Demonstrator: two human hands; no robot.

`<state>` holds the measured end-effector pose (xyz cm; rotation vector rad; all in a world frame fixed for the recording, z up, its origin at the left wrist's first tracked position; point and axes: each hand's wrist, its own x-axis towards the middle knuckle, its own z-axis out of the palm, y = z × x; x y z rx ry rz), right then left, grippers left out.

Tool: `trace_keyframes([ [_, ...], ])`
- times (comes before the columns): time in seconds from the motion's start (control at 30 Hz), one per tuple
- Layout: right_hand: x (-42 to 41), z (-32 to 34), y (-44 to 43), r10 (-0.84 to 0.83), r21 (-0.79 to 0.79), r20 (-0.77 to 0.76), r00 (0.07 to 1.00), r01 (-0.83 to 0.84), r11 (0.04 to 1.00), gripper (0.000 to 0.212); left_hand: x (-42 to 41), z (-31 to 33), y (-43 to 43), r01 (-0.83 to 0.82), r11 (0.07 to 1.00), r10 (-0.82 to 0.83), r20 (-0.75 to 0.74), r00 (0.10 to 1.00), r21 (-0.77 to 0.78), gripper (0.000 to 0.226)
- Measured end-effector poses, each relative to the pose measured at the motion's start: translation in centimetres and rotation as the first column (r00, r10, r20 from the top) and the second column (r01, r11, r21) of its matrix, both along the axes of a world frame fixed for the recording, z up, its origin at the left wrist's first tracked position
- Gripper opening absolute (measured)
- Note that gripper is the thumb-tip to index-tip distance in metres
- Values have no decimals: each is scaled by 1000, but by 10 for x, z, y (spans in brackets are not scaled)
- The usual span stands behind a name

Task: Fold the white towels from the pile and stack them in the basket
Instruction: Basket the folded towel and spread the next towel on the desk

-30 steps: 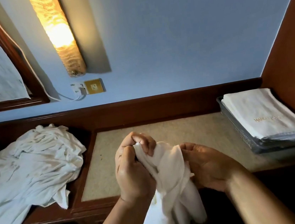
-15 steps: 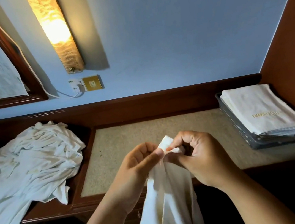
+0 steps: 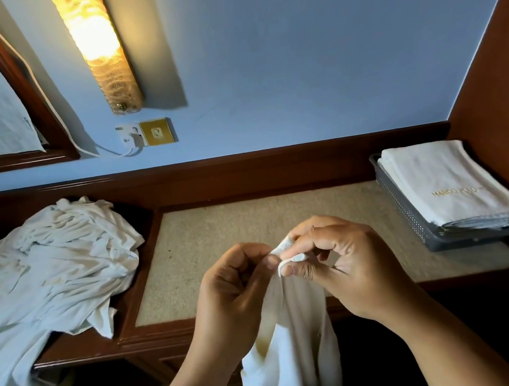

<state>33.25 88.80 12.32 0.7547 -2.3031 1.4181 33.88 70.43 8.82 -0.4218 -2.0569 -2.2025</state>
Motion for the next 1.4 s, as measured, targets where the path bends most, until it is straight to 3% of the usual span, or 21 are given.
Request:
trace_keyframes([
  [0.17, 1, 5, 5, 8, -13, 63, 998, -8, 1000, 9, 5, 1, 3, -39, 998, 37, -56, 998, -46, 9],
  [0.4, 4, 5, 9, 2, -173, 253, 967, 44, 984, 16, 8, 5, 13, -81, 995, 77, -81, 994, -52, 8],
  [0.53, 4, 8, 9, -35, -184, 250, 968, 83, 979, 17, 13, 9, 20, -96, 995, 98, -86, 991, 28, 3],
  [0.63, 1, 13, 10, -47, -195, 228, 972, 93, 976, 21, 18, 5, 22, -163, 979, 126, -257, 958, -127, 10],
  [0.77, -1, 21, 9, -81, -177, 245, 966, 127, 976, 22, 21, -2, 26, -400, 862, 259, -409, 875, -311, 20],
  [0.87, -2, 23, 7, -94, -140, 255, 963, 132, 981, 21, 20, -6, 30, -435, 828, 310, -356, 881, -354, 27],
  [1.03, -3, 24, 10, -105, -118, 251, 962, 138, 983, 23, 18, -10, 33, -391, 806, 231, -373, 899, -444, 23],
  [1.17, -7, 21, 14, -123, -88, 253, 960, 149, 985, 27, 14, -17, 32, -324, 785, 208, -268, 941, -529, 24],
  [1.3, -9, 15, 31, -138, -62, 281, 950, 161, 985, 31, 5, -12, 25, -273, 841, 180, -234, 955, -467, 28],
  [1.4, -9, 11, 42, -162, 47, 274, 948, 155, 987, 28, 2, -7, 24, -227, 883, 141, -229, 963, -410, 26],
])
